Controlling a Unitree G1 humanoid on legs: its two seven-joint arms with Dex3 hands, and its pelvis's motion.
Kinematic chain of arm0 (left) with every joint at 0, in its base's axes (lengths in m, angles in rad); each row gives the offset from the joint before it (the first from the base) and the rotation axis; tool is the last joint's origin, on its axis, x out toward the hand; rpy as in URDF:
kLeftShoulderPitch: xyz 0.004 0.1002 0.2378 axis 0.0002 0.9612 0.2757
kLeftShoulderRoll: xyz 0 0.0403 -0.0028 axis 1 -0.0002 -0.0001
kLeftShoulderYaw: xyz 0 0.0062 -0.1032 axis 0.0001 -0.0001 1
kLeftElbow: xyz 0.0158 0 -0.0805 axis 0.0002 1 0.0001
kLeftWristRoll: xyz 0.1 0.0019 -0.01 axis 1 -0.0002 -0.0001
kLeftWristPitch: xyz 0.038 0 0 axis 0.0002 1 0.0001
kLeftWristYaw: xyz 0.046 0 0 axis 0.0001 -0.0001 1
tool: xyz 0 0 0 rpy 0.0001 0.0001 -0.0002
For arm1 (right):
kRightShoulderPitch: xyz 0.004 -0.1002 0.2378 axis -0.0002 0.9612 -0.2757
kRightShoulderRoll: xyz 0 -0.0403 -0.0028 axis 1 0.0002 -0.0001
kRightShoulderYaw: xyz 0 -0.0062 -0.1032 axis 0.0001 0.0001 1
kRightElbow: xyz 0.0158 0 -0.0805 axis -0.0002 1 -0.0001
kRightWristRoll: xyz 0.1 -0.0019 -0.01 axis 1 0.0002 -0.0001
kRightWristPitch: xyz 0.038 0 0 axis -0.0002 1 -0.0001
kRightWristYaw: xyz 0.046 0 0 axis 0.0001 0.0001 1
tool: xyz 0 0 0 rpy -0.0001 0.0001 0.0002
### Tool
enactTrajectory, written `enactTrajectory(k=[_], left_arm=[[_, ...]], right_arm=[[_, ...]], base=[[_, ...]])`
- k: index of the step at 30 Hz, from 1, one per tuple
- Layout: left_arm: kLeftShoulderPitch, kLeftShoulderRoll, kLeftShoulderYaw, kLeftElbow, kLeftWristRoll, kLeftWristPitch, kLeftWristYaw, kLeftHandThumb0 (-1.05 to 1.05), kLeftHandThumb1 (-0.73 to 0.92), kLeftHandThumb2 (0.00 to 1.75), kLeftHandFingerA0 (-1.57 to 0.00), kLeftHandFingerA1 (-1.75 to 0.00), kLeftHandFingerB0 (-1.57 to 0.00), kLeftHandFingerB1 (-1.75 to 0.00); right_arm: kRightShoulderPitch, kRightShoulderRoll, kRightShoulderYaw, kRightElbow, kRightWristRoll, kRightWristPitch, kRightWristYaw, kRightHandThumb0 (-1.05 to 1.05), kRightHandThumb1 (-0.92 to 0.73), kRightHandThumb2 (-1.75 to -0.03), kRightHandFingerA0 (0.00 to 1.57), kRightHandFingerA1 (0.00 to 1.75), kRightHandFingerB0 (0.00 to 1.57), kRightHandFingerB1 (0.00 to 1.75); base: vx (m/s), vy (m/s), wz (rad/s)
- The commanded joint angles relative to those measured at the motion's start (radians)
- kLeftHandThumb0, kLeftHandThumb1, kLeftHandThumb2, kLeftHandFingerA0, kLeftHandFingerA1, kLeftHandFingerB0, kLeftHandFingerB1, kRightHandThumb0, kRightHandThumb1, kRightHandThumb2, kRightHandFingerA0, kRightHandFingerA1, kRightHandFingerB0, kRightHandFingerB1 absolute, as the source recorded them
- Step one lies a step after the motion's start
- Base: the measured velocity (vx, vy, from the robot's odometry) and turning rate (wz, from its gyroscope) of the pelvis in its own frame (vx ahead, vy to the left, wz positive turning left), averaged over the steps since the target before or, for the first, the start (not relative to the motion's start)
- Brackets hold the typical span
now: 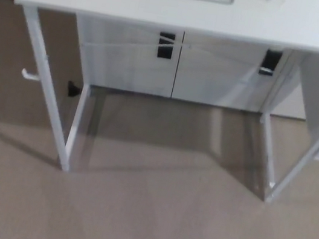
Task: The robot walks towards a file tray kept in the middle of a desk and uses its right hand to grab a tray and pulls it out towards itself
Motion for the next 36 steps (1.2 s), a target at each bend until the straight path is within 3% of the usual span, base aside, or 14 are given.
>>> enactTrajectory(k=[1,6,13,16,17,24,25,30,36], left_arm=[[0.033,0.039,-0.008,0.026,0.031,-0.081,-0.017,-0.28,0.66,0.6,-0.33,-0.35,-0.3,-0.32],[0.056,0.049,-0.002,0.034,0.011,-0.093,-0.032,-0.27,0.66,0.6,-0.34,-0.35,-0.31,-0.32],[0.041,0.08,-0.026,0.049,0.025,-0.083,-0.06,-0.28,0.65,0.59,-0.33,-0.36,-0.31,-0.33],[0.043,0.104,-0.042,0.038,0.018,-0.03,-0.089,-0.29,0.65,0.59,-0.31,-0.36,-0.29,-0.32],[0.043,0.109,-0.044,0.032,0.006,-0.005,-0.101,-0.36,0.61,0.69,-0.27,-0.4,-0.26,-0.37],[0.049,0.148,-0.073,0.016,0.023,0.038,-0.121,-0.38,0.58,0.69,-0.29,-0.42,-0.24,-0.38],[0.051,0.15,-0.075,0.011,0.026,0.045,-0.117,-0.32,0.62,0.58,-0.35,-0.38,-0.27,-0.33],[0.048,0.154,-0.079,-0.021,0.026,0.136,-0.107,-0.33,0.62,0.58,-0.43,-0.38,-0.26,-0.31],[0.034,0.16,-0.085,-0.036,0.032,0.179,-0.098,-0.33,0.62,0.58,-0.37,-0.39,-0.25,-0.32]], right_arm=[[0.035,-0.006,-0.003,-0.001,0.004,-0.063,0.004,-0.32,-0.5,-0.55,0.66,0.47,0.56,0.43],[0.003,-0.007,-0.012,0.117,0.017,-0.119,0.015,-0.34,-0.49,-0.54,0.67,0.46,0.57,0.42],[0.028,0.0,-0.004,0.068,0.01,-0.094,0.005,-0.33,-0.49,-0.55,0.69,0.47,0.57,0.43],[0.026,-0.001,-0.005,0.101,0.009,-0.126,0.008,-0.35,-0.48,-0.54,0.68,0.48,0.57,0.44],[0.03,0.0,-0.004,0.098,0.011,-0.124,0.009,-0.34,-0.49,-0.54,0.68,0.47,0.58,0.43],[0.047,0.009,0.0,0.089,0.021,-0.116,0.013,-0.32,-0.49,-0.54,0.68,0.48,0.6,0.44],[0.054,0.01,0.001,0.079,0.02,-0.108,0.011,-0.32,-0.48,-0.54,0.68,0.48,0.6,0.44],[0.046,0.016,-0.007,0.116,0.038,-0.119,0.017,-0.3,-0.48,-0.54,0.66,0.47,0.6,0.44],[0.031,0.012,-0.01,0.158,0.034,-0.158,0.024,-0.36,-0.48,-0.54,0.69,0.48,0.62,0.44]], base=[[0.21,-0.173,0.18],[0.34,-0.303,0.12],[0.25,-0.19,0.06],[0.16,0.044,-0.07],[0.1,0.064,-0.13],[0.24,0.156,0.0],[0.14,0.08,0.06],[0.11,-0.001,0.06],[0.12,-0.138,-0.24]])
